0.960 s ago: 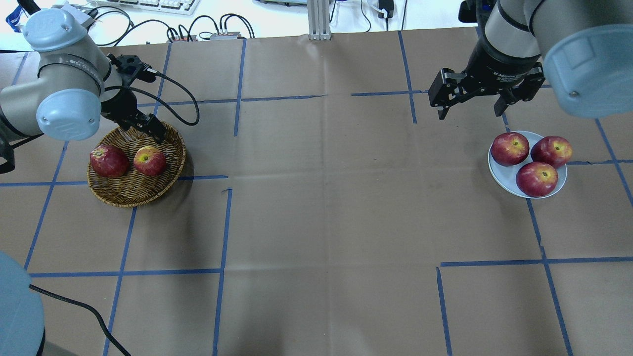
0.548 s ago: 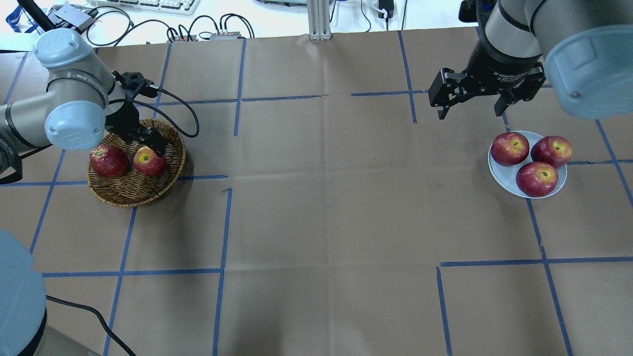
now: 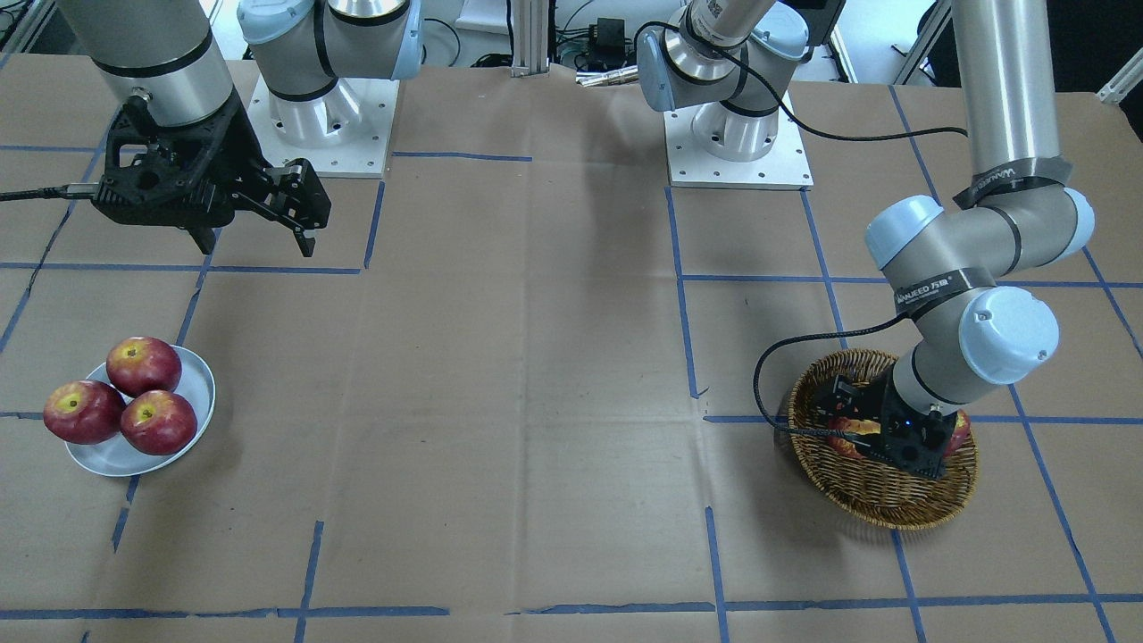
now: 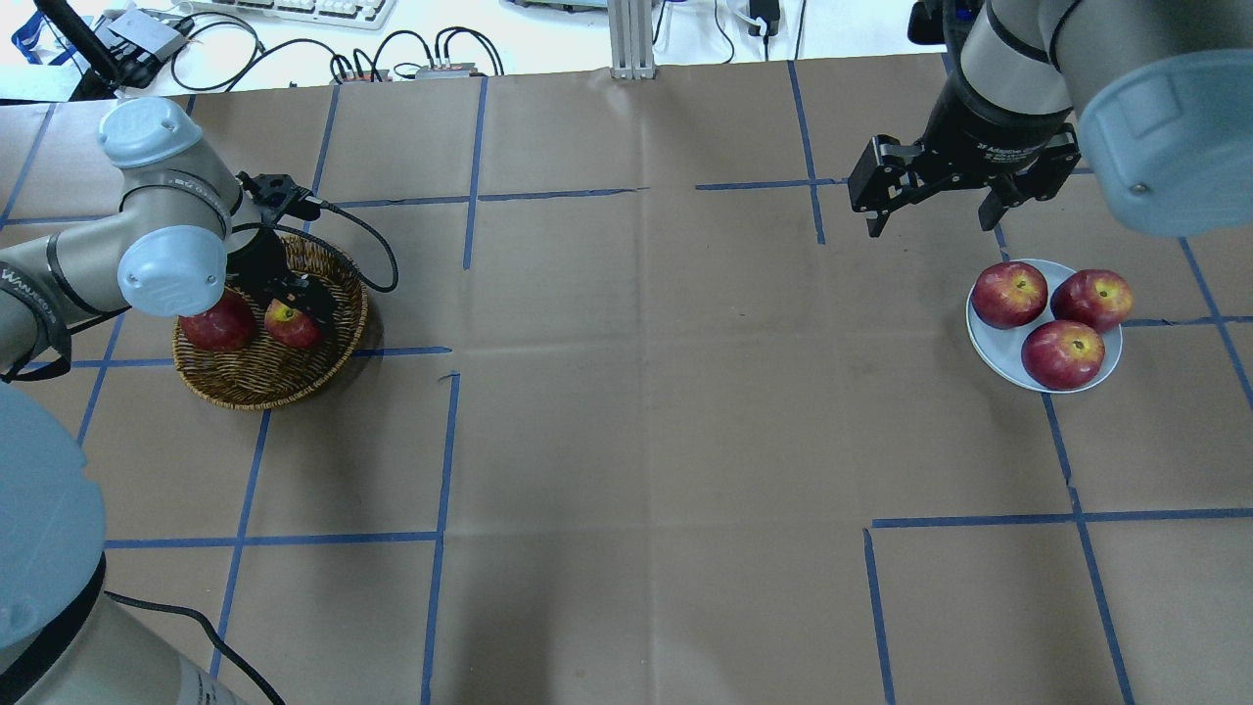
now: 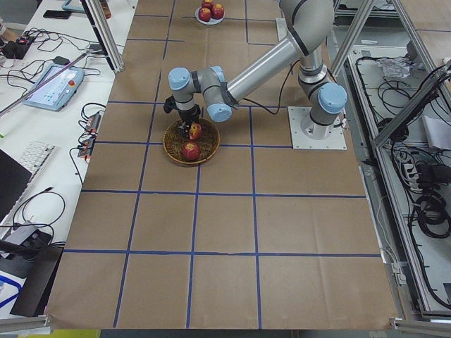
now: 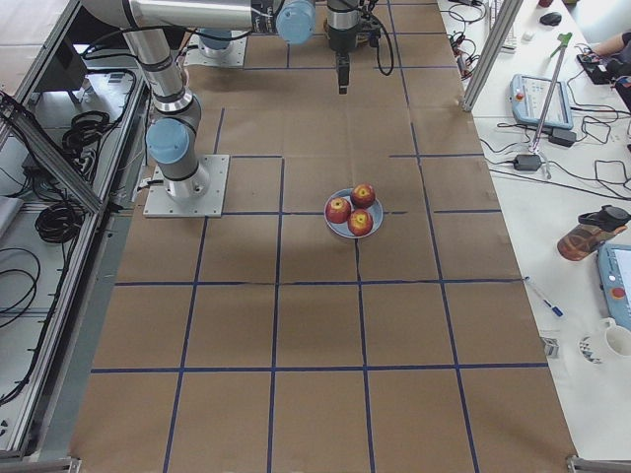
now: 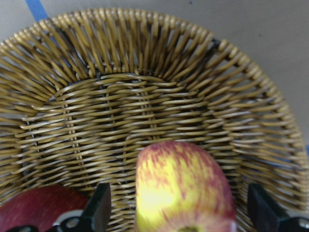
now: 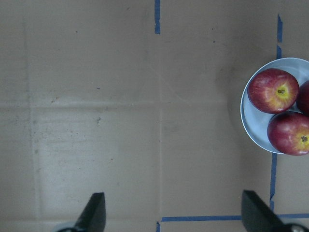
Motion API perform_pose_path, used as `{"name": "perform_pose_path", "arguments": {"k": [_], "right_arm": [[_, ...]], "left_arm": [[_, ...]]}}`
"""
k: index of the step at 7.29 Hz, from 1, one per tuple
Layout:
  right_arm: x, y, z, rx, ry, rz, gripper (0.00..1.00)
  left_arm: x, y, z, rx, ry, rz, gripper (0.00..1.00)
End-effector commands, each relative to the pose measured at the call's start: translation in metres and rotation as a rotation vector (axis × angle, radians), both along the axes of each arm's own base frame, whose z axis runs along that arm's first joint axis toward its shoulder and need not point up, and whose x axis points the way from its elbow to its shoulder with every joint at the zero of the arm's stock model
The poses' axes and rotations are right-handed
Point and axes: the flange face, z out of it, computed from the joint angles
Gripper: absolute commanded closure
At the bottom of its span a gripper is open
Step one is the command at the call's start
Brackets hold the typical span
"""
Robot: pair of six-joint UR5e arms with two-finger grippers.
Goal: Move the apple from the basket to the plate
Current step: 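Close the left gripper on the yellow-red apple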
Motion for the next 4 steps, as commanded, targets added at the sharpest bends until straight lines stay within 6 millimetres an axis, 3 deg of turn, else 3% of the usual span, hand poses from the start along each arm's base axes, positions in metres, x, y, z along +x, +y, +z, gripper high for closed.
{"name": "perform_pose_path", "arguments": {"k": [1,3,4], "right_arm": [[0.0000,0.0000,0.0000,0.000,0.000,0.000,0.00],[0.0007,0.0002,0.0000,0.000,0.000,0.002,0.00],[0.0000,0.0000,0.0000,0.000,0.000,0.000,0.00]], "left_arm": [[0.0001,-0.0017,-0.0109,0.006,0.007,0.012,0.21],[-0.0002,-0.0007,-0.0129,0.015,0.010,0.012,0.42],[0.0007,-0.0022,-0.0033,-0.001,0.000,0.013,0.44]]}}
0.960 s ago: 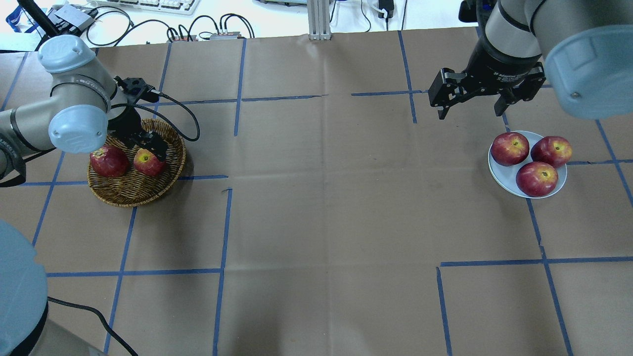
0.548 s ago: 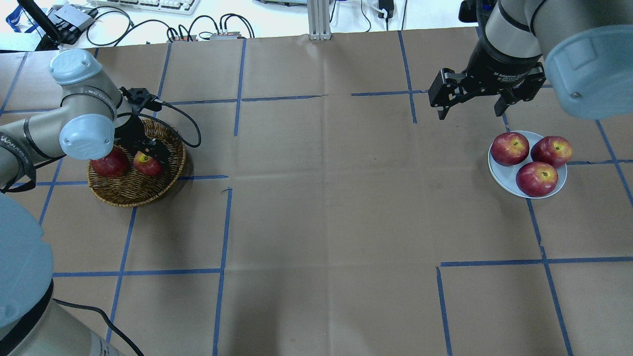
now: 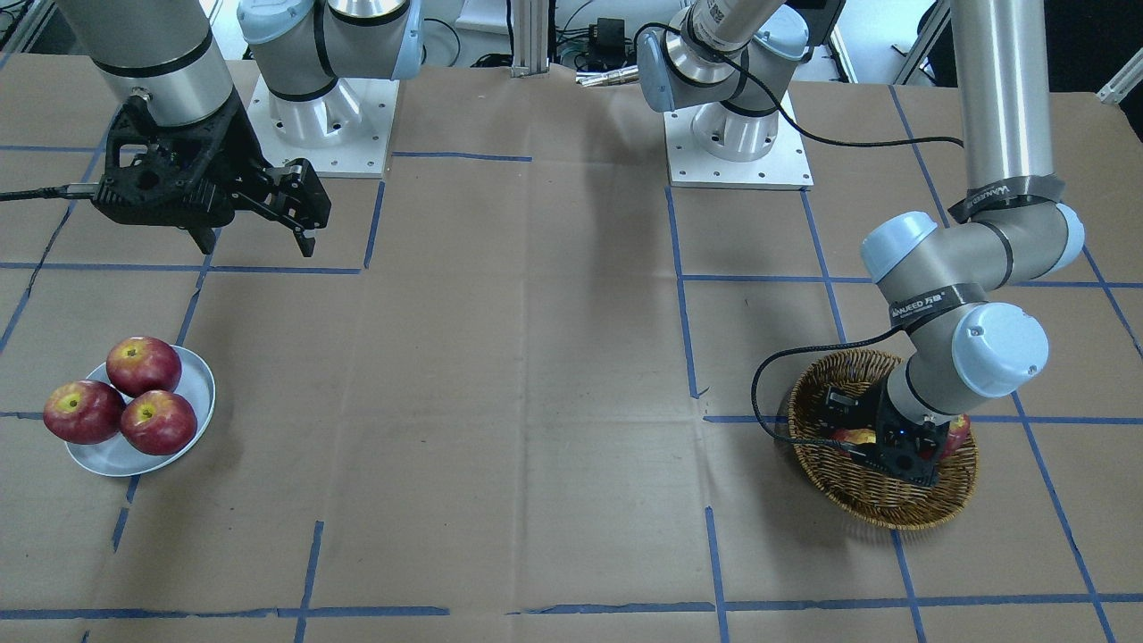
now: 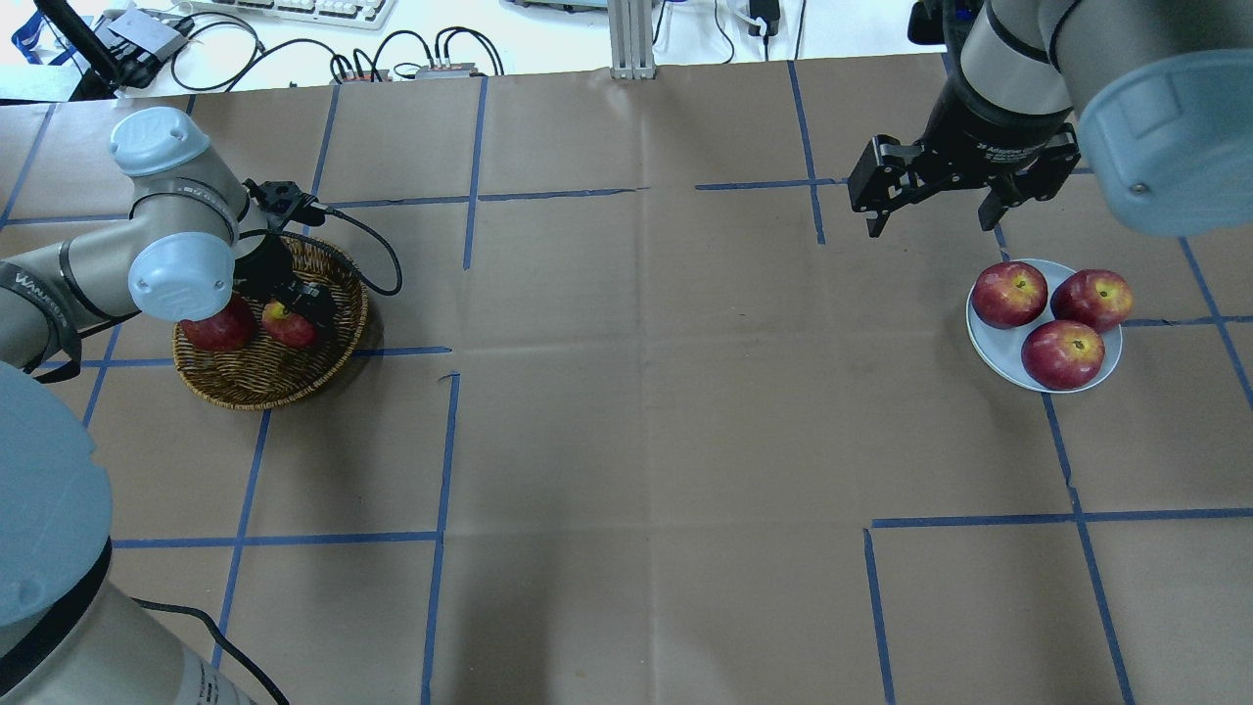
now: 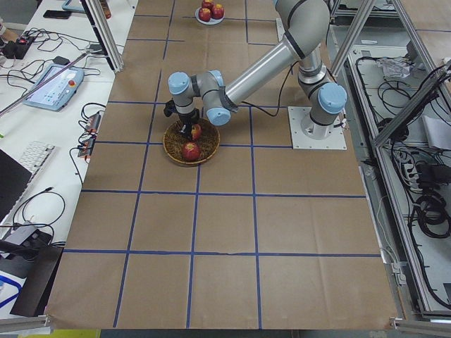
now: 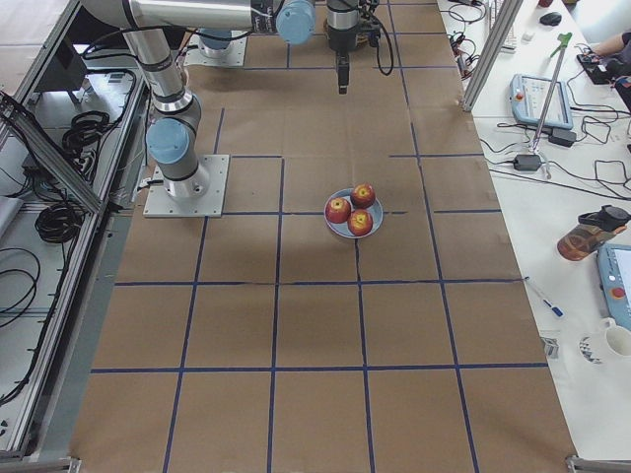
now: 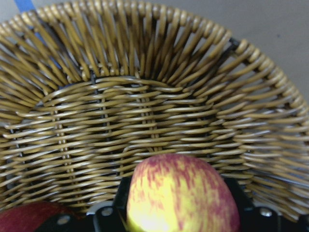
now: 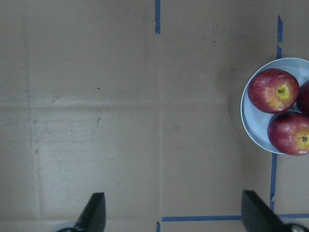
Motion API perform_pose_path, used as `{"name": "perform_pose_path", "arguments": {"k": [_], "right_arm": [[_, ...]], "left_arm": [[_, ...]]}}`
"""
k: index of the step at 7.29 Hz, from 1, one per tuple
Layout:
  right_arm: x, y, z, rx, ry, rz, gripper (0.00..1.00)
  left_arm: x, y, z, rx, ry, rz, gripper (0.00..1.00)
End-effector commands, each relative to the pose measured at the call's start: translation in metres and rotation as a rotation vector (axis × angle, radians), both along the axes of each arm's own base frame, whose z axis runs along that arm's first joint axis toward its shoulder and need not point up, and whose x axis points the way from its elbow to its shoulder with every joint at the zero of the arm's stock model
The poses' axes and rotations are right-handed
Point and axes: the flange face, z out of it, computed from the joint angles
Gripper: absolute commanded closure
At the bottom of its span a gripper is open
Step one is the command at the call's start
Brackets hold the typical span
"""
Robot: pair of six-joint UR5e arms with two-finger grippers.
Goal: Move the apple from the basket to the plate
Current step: 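Close the left gripper on the yellow-red apple, then carry the apple with the left gripper to the table center and set it down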
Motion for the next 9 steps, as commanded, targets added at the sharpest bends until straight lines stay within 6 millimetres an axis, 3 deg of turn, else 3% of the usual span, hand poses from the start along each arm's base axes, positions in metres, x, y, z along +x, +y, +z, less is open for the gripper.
{"name": "perform_pose_path", "arguments": {"k": [1,2,3,4,7,8,9], "right_arm": [[0.000,0.000,0.000,0.000,0.000,-0.001,0.00],[0.000,0.000,0.000,0.000,0.000,-0.001,0.00],[0.000,0.000,0.000,0.000,0.000,-0.001,0.00],[0.000,0.000,0.000,0.000,0.000,-0.001,0.00],[0.000,0.000,0.000,0.002,0.000,-0.001,0.00],[0.000,0.000,0.000,0.002,0.000,-0.001,0.00],[0.000,0.000,0.000,0.002,0.000,-0.001,0.00]], "left_arm": [[-0.008,-0.006,0.027,-0.030,-0.023,0.007,0.44],[-0.021,-0.001,0.052,-0.045,-0.026,0.069,0.44],[-0.068,0.008,0.080,-0.049,-0.032,0.106,0.44],[-0.125,0.016,0.093,-0.050,-0.033,0.163,0.44],[-0.303,0.049,0.068,-0.035,-0.013,0.372,0.43],[-0.356,0.047,0.054,-0.050,-0.015,0.382,0.43],[-0.396,0.044,0.039,-0.053,-0.028,0.380,0.43]]}}
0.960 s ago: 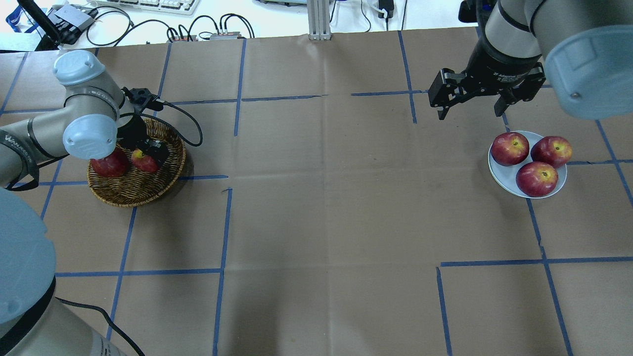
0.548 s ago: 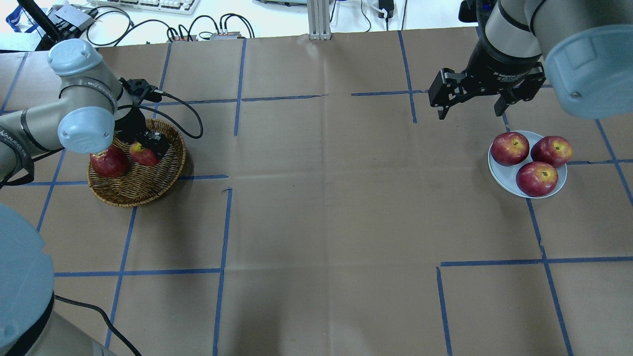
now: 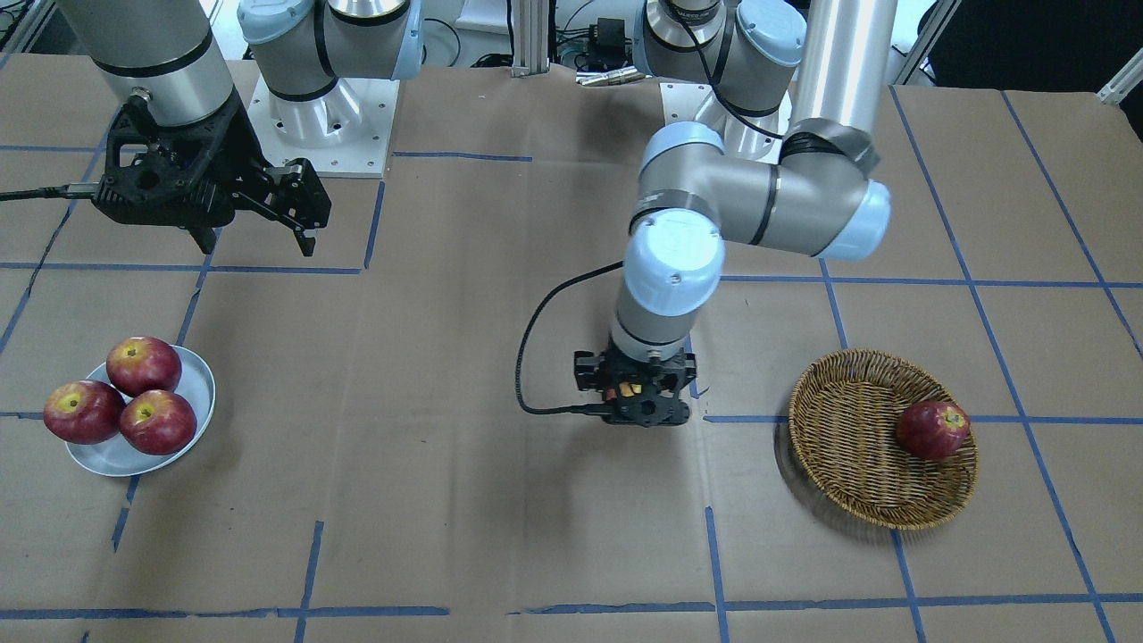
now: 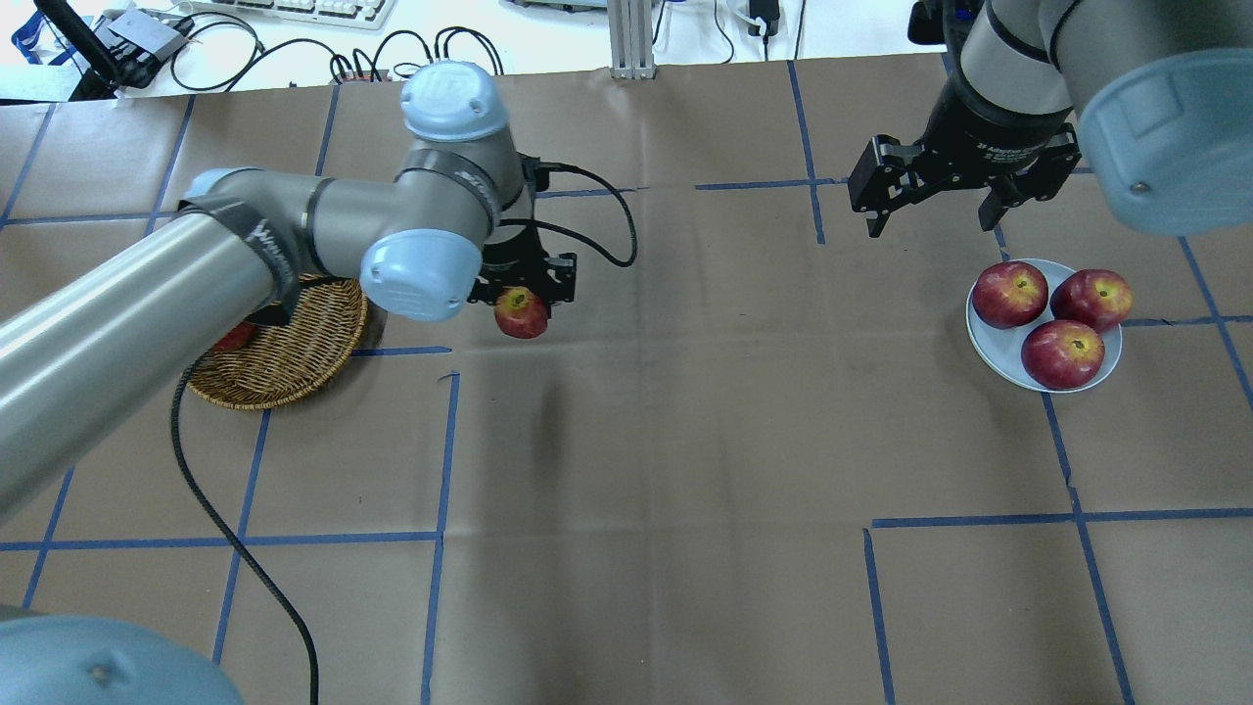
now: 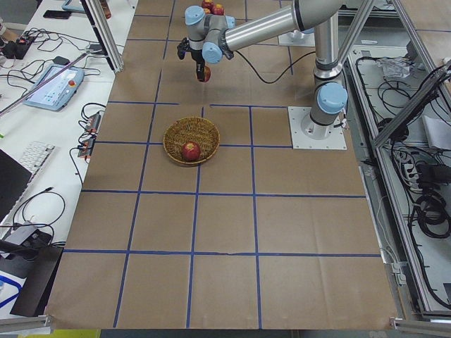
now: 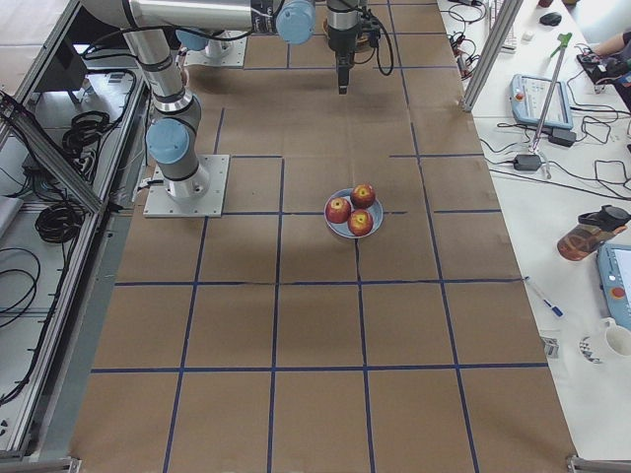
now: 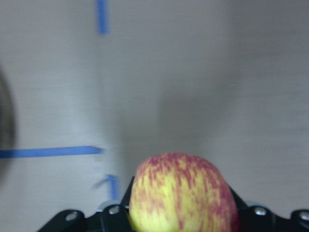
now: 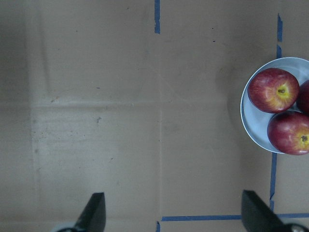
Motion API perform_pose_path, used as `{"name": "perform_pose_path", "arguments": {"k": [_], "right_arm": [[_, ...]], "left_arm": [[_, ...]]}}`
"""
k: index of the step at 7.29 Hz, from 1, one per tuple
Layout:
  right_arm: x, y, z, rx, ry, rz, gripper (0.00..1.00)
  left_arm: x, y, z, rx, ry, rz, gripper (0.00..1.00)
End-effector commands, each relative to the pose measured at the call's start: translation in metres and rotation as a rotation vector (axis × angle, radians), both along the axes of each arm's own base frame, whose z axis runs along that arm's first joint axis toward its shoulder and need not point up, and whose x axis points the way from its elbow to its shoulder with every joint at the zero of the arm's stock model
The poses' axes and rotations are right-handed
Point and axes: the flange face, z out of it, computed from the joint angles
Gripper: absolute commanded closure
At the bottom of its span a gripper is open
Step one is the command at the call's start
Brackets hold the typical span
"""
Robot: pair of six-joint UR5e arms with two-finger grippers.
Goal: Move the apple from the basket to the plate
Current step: 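Carry the apple with the left gripper to the table center and set it down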
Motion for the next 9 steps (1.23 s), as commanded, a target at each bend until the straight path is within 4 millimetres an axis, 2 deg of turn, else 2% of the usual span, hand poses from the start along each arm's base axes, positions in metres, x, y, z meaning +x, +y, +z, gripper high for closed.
{"name": "perform_pose_path", "arguments": {"k": [1,2,4,5,6,9], "right_arm": [[0.000,0.000,0.000,0.000,0.000,0.000,0.00],[-0.001,0.000,0.000,0.001,0.000,-0.002,0.00],[-0.001,0.000,0.000,0.003,0.000,0.000,0.00],[-0.001,0.000,0.000,0.003,0.000,-0.002,0.00],[0.000,0.000,0.000,0.003,0.000,0.001,0.00],[-0.001,0.000,0.000,0.003,0.000,0.000,0.00]], "left_arm": [[-0.087,0.009,-0.028,-0.004,-0.013,-0.002,0.42],[-0.095,0.008,-0.029,-0.030,0.000,0.023,0.42],[-0.097,0.002,-0.030,-0.063,0.019,0.020,0.40],[-0.099,0.002,-0.050,-0.039,0.004,0.019,0.40],[-0.099,0.004,-0.054,-0.032,0.001,0.015,0.40],[-0.099,0.003,-0.055,-0.029,0.008,0.019,0.40]]}}
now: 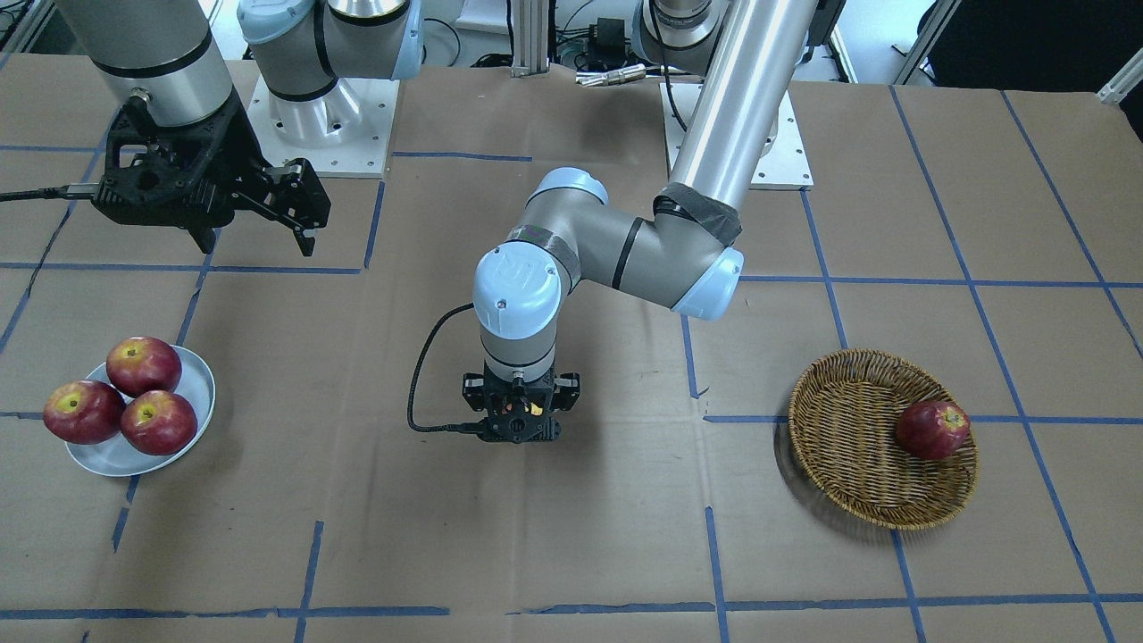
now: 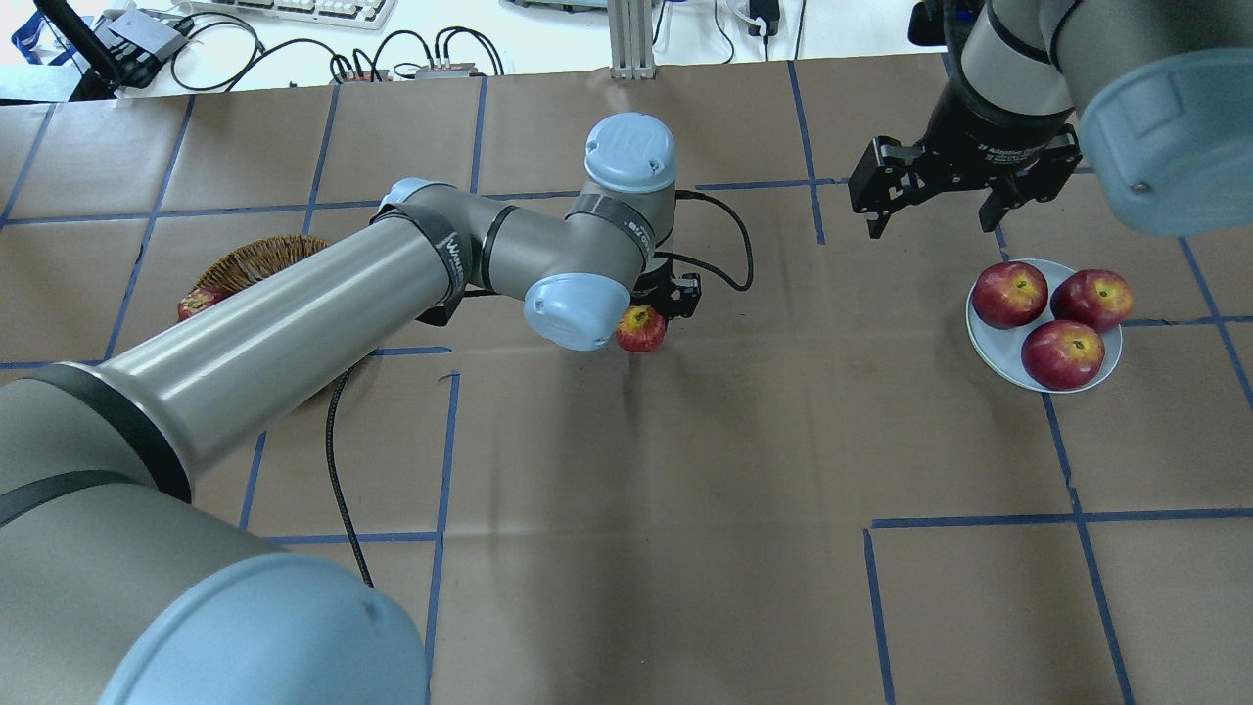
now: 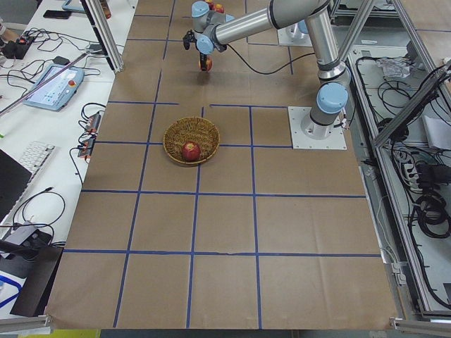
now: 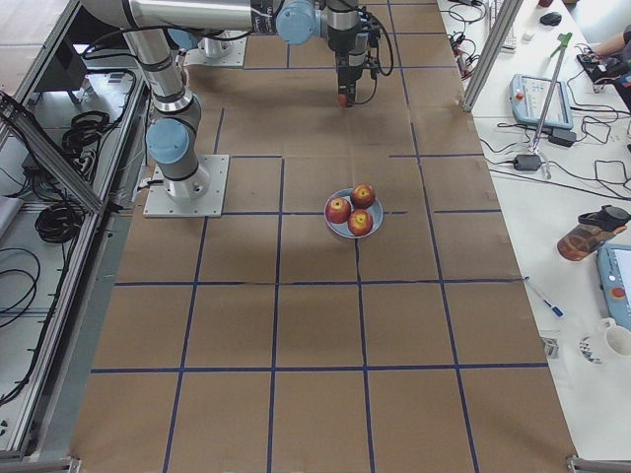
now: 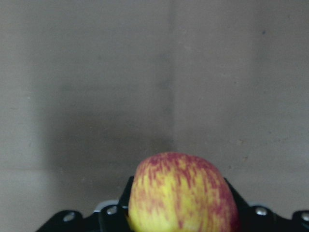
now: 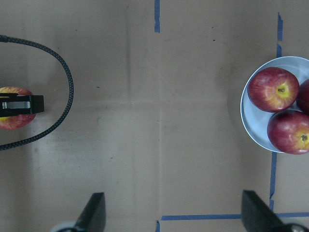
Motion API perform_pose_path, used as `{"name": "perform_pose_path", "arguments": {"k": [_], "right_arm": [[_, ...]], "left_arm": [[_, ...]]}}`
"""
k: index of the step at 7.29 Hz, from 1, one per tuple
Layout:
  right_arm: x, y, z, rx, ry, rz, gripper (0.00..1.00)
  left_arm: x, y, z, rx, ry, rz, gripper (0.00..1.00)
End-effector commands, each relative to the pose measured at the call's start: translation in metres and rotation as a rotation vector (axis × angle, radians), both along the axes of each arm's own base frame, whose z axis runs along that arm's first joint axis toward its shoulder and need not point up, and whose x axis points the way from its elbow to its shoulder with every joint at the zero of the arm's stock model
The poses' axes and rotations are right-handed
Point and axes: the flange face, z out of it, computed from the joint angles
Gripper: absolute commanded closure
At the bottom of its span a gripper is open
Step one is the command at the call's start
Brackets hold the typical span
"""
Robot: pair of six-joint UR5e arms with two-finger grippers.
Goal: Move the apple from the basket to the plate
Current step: 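Carry the apple with the left gripper to the table center and set it down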
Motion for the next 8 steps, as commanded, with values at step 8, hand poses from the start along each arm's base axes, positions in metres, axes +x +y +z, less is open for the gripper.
{"name": "perform_pose_path", "arguments": {"k": [8], "right_arm": [[-0.001,0.000,0.000,0.000,0.002,0.010,0.00]], "left_arm": [[0.001,-0.004,0.039,-0.037,0.039,0.014,0.01]]}}
